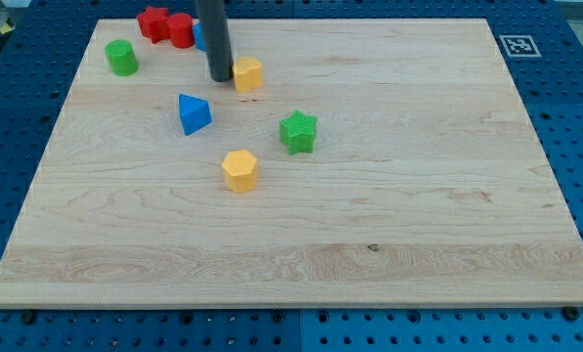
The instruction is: Move the blue cube down and right
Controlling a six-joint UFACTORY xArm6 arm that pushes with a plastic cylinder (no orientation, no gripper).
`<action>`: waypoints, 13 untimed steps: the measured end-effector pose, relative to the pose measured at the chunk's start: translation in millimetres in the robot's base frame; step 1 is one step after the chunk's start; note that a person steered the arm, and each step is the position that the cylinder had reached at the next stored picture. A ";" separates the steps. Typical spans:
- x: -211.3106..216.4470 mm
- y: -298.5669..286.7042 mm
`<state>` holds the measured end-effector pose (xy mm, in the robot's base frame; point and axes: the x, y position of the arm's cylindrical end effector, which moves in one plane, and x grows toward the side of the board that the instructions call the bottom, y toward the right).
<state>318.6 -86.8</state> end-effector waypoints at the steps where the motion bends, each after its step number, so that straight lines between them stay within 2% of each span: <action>1: 11.9 33.0; 4: 11.9 86.4; 5: -2.1 53.9; 6: -41.7 15.2; 9: -126.1 9.8; 10: -122.5 -29.5; 13: -79.5 -41.5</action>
<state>239.1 -128.3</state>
